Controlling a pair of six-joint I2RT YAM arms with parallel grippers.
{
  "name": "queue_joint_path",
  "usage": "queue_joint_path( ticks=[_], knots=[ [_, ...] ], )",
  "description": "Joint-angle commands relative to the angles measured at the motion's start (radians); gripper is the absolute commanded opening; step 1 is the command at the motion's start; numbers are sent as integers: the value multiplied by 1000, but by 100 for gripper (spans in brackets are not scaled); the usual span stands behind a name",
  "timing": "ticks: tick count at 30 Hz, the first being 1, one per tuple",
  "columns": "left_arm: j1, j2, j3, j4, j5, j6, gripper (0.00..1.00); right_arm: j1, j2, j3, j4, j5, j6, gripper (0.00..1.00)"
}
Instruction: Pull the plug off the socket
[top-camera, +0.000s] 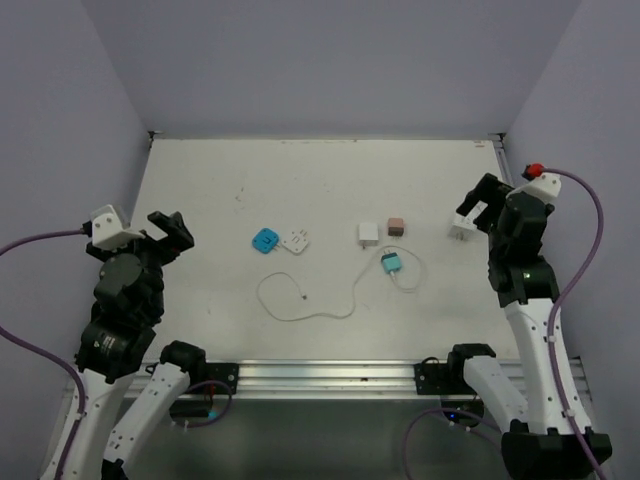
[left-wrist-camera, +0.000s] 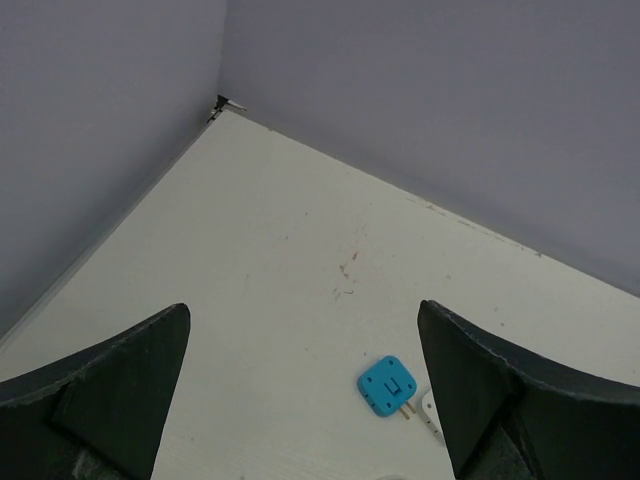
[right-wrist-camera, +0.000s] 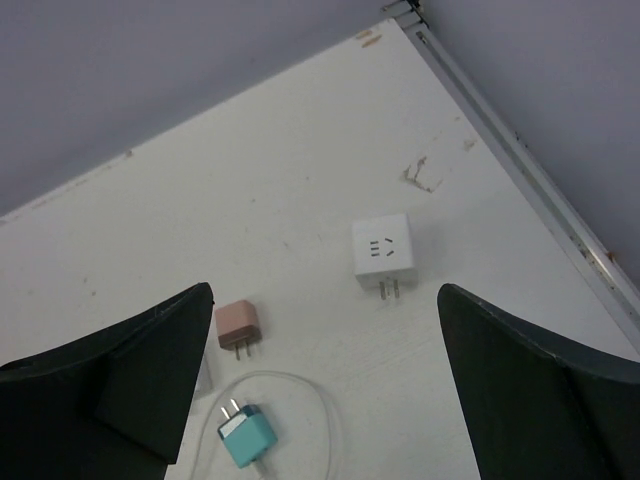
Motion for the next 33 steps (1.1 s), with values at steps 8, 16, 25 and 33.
queue_joint_path(
  ticks=[8, 16, 25, 33],
  knots=[
    [6, 149, 418, -143, 104, 133, 100, -3, -143, 318, -236, -34, -68, 99],
    [6, 132, 617, -163, 67, 204, 100, 23, -235, 405, -284, -36, -157, 99],
    [5, 118, 637, -164, -8, 204, 99, 93, -280, 462, -314, 13, -243, 99],
    [5, 106, 585, -132, 7, 196, 100, 121, -312, 465, -296, 33, -269, 99]
  ],
)
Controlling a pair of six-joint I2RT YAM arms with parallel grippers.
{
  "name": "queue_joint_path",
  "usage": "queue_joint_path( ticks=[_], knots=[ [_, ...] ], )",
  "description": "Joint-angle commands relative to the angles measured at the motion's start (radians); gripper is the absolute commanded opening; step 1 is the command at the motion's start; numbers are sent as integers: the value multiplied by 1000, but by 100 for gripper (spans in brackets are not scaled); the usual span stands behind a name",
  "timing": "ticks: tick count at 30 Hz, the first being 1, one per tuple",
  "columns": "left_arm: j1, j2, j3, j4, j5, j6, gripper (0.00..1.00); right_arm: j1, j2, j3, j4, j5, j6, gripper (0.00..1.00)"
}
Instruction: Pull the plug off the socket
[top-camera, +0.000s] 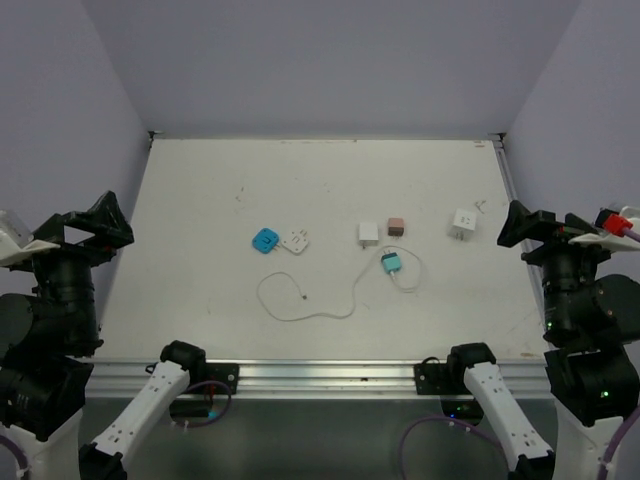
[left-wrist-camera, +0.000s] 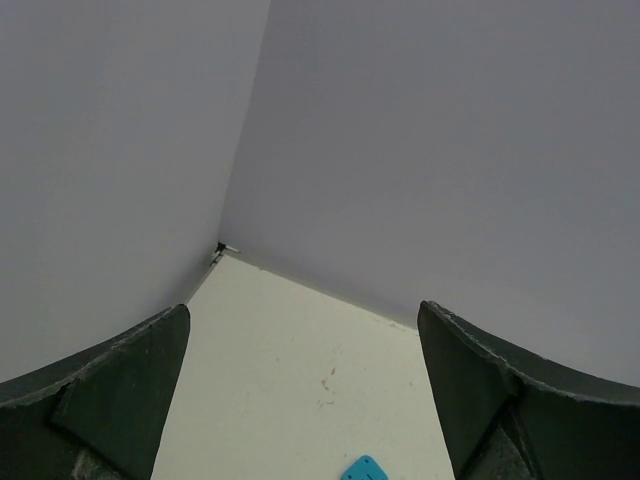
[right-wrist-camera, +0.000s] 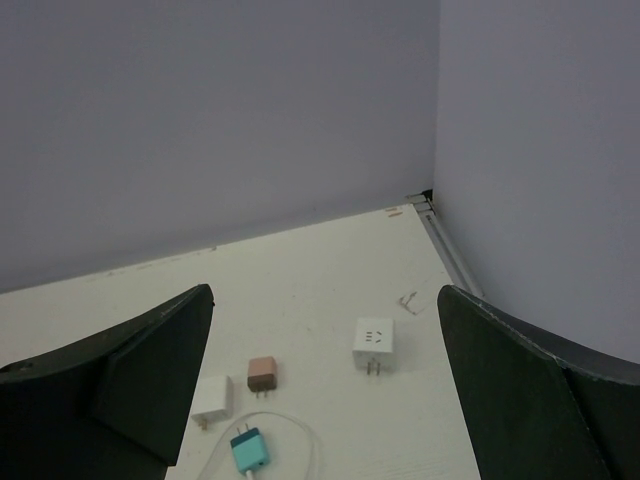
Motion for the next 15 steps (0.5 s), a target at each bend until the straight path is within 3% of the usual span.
queue_joint_path(
  ticks=[1, 15],
  knots=[
    [4, -4, -16, 22, -2, 17, 100, 7, -17, 26, 11, 26, -39, 99],
    [2, -6, -80, 67, -5, 8, 100, 17, -48, -21, 66, 34, -69, 99]
  ],
)
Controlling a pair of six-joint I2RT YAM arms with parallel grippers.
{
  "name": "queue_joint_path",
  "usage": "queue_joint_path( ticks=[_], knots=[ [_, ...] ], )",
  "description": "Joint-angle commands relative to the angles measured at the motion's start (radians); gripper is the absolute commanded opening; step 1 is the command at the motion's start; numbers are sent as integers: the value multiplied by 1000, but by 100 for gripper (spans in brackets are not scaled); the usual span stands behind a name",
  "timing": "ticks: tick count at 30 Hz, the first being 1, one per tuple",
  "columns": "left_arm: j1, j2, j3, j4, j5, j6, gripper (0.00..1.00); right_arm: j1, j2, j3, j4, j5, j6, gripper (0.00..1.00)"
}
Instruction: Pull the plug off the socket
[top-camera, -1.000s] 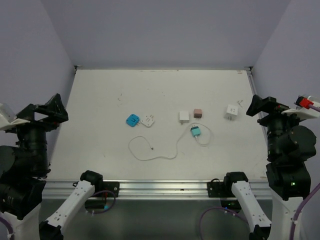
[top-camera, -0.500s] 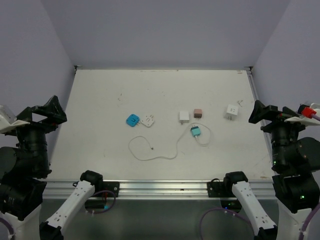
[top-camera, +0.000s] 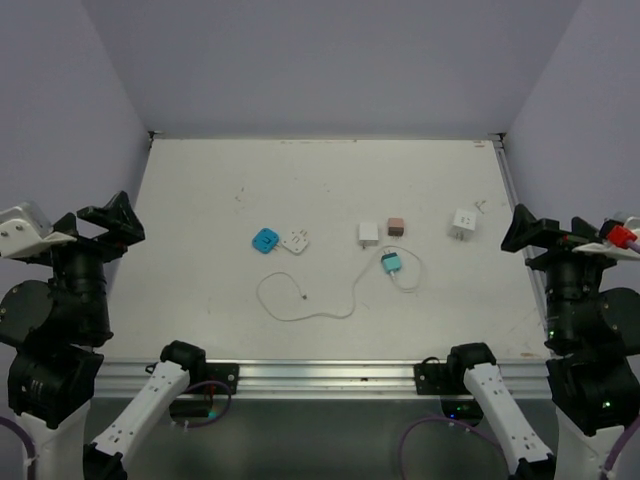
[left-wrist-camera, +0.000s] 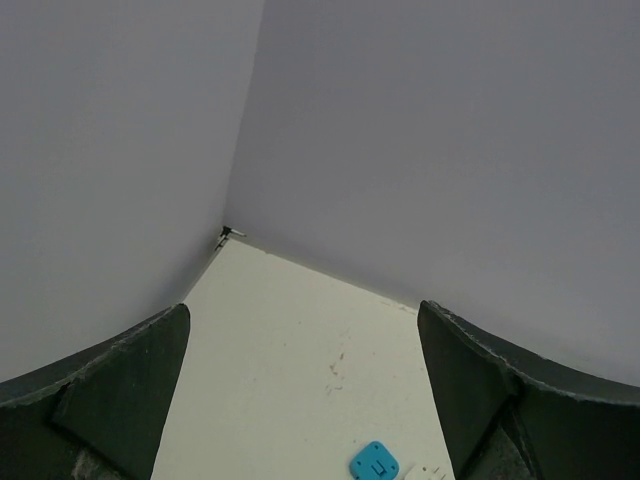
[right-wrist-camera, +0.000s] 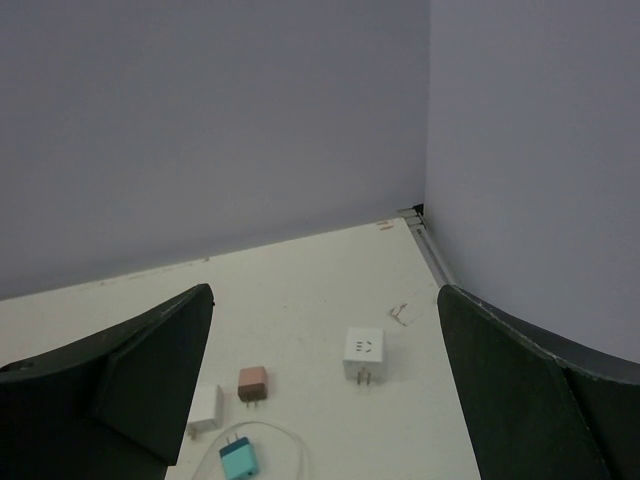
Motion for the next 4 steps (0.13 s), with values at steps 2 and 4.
queue_joint_path(
  ticks=[2, 4],
  knots=[
    [2, -6, -19, 59, -2, 5, 100, 8, -11, -12, 52, 11, -33, 99],
    [4, -6, -29, 68, -2, 4, 100, 8, -16, -18, 55, 3, -44, 99]
  ],
)
